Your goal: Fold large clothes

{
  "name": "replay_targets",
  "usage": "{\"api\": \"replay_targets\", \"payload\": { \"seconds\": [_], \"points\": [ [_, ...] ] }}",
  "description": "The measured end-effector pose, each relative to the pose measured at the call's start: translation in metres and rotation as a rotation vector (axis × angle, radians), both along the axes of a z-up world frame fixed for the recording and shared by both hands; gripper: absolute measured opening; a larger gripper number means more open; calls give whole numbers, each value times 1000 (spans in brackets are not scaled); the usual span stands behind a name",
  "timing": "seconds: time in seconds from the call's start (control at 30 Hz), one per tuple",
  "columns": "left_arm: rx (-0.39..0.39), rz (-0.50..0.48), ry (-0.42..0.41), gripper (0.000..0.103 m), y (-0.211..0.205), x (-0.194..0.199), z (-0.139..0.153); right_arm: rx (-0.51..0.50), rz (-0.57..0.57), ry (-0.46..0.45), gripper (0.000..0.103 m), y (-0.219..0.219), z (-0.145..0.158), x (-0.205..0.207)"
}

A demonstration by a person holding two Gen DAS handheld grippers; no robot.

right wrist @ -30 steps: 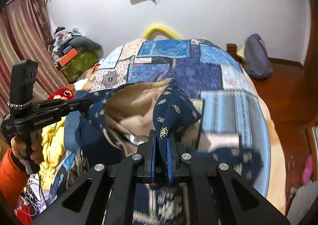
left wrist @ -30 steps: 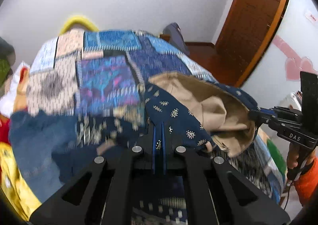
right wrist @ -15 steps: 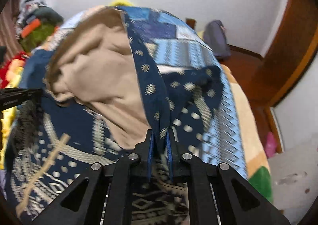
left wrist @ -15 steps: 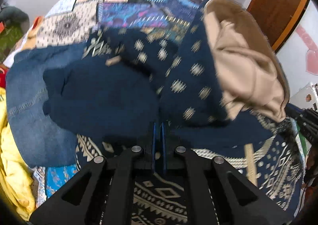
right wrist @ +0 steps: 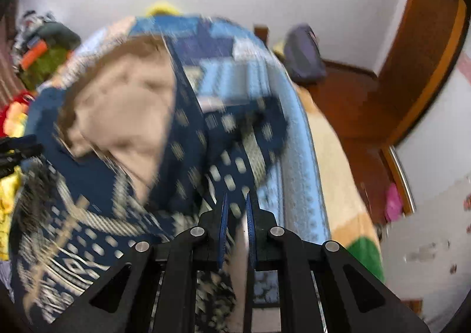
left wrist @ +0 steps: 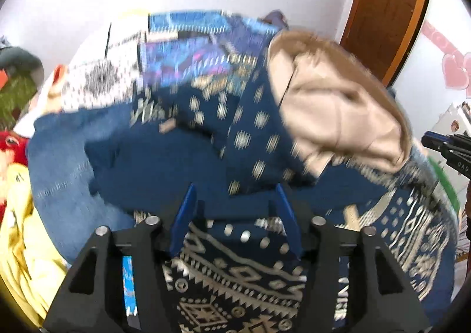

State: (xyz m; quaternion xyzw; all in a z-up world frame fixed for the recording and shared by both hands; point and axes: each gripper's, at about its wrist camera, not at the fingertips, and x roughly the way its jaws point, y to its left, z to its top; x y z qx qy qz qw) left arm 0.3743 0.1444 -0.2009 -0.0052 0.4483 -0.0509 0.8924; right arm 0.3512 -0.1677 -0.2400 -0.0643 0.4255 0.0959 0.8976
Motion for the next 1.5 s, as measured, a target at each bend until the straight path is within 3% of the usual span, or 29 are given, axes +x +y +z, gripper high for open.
{"api": "replay_targets", "payload": {
  "seconds": [0.13,0.23,0.53,0.6,0.7,0.73,0.77,0.87,0.97,1.13,1.23,1.5],
  "points": [
    [-25,-7,-26,68,-5,27,19,35,43,-78,8,16,32,11],
    [-36,-18,-18,68,-12,59,21,78,70,-86,8,29,41,30],
    [-94,-36,65,68,-38,172,-3,107,88,-28,8,45,14,71],
    [-86,-62,54,59,-47,185,-6,103,86,-24,8,44,8,73],
    [-65,-88,36,28,-60,193,-4,96,84,-21,8,41,6,75],
    [-63,-95,32,13,-63,193,-2,98,81,-20,8,40,6,75],
    [-67,-107,25,6,-66,192,0,102,78,-18,8,38,6,75],
    [-83,-144,-28,6,-72,173,18,108,71,-14,8,34,10,71],
    [-170,-188,-75,6,-72,137,40,106,75,-14,8,33,16,62],
    [-201,-278,-76,6,-83,71,59,118,100,-37,8,32,33,30],
    [-183,-329,-57,6,-89,29,56,121,101,-48,8,29,46,10],
    [-171,-385,48,6,-90,-56,11,205,132,-95,8,27,93,-31]
  ]
}}
